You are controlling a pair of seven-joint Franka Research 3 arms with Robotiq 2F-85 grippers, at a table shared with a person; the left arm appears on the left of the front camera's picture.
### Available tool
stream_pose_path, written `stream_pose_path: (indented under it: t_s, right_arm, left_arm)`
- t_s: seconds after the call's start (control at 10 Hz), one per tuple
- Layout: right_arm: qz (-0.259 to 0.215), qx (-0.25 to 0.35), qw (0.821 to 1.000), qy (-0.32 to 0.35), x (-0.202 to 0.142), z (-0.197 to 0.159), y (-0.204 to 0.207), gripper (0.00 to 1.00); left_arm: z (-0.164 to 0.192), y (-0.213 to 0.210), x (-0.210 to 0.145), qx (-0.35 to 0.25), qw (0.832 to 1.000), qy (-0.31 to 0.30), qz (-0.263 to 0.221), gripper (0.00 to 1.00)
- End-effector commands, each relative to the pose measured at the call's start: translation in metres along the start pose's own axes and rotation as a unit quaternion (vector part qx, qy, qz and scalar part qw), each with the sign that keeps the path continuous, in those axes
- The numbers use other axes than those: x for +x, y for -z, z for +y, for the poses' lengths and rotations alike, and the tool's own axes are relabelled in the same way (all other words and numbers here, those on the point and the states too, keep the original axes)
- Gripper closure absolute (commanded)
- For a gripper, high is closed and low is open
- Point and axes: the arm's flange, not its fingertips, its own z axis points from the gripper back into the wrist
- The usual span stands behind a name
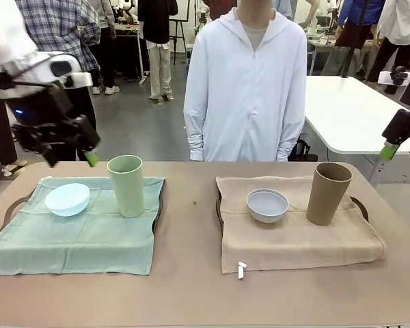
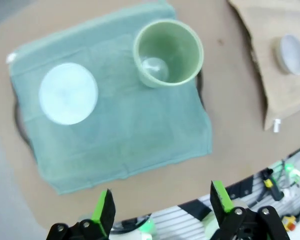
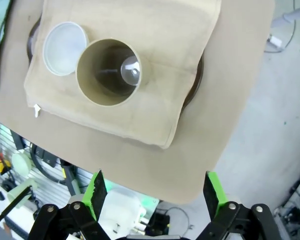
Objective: Set up a tray with a mat and arrange the tableware.
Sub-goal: Place the Picnic Bowl and Reusable plastic cup back onto the Handle tray in front of the human's position.
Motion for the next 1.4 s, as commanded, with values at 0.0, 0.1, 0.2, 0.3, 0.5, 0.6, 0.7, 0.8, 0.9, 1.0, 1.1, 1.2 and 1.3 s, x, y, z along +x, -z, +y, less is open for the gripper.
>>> stream_pose_path:
  t_s: [0.0, 0.1, 0.2, 0.3, 0.5, 0.6, 0.7, 0.8, 0.9, 1.0, 1.1, 1.2, 1.3]
  right_arm:
    - [0.011, 0.003, 0.999, 0.033, -0.005, -0.001, 0.004, 0.0]
    - [0.0, 0.0, 1.0, 0.0, 0.0, 0.0, 0.0, 0.0]
    - [0.0, 0.0, 1.0, 0.0, 0.0, 0.0, 0.0, 0.0]
    - [0.0, 0.0, 1.0, 0.0, 0.0, 0.0, 0.0, 0.0]
    - [0.005, 0.032, 0.999, 0.019, -0.014, -0.026, 0.0, 0.0]
    - [-0.001, 0.086, 0.996, 0.035, -0.028, -0.051, -0.002, 0.0]
    - [-0.013, 0.145, 0.988, 0.049, -0.043, -0.077, -0.006, 0.0]
    - [-0.025, 0.203, 0.978, 0.047, -0.055, -0.09, -0.012, 0.0]
    - [-0.036, 0.267, 0.962, 0.041, -0.065, -0.101, -0.015, 0.0]
    - [-0.043, 0.328, 0.943, 0.042, -0.075, -0.11, -0.016, 0.0]
    - [-0.05, 0.372, 0.926, 0.046, -0.084, -0.123, -0.018, 0.0]
    - [-0.067, 0.409, 0.909, 0.041, -0.096, -0.135, -0.02, 0.0]
    - [-0.084, 0.459, 0.884, 0.032, -0.11, -0.15, -0.022, 0.0]
  left_arm:
    - [0.0, 0.001, -0.009, 0.011, 0.999, -0.037, -0.014, 0.0]
    - [0.0, 0.0, 0.0, 0.0, 1.0, 0.0, 0.0, 0.0]
    - [0.0, 0.0, 0.0, 0.0, 1.0, 0.0, 0.0, 0.0]
    - [0.0, 0.0, 0.0, 0.0, 1.0, 0.0, 0.0, 0.0]
    - [0.047, -0.013, -0.003, -0.023, 0.999, -0.038, 0.005, 0.0]
    - [0.088, -0.023, -0.01, -0.062, 0.996, -0.068, 0.006, 0.0]
    - [0.122, -0.031, -0.012, -0.096, 0.99, -0.101, 0.01, 0.0]
    - [0.146, -0.039, -0.015, -0.152, 0.983, -0.107, 0.012, 0.0]
    - [0.167, -0.043, -0.018, -0.21, 0.973, -0.098, 0.006, 0.0]
    - [0.183, -0.047, -0.025, -0.257, 0.962, -0.092, 0.0, 0.0]
    - [0.198, -0.048, -0.031, -0.305, 0.948, -0.087, -0.011, 0.0]
    - [0.217, -0.049, -0.04, -0.343, 0.934, -0.093, -0.02, 0.0]
    - [0.239, -0.049, -0.054, -0.38, 0.919, -0.102, -0.039, 0.0]
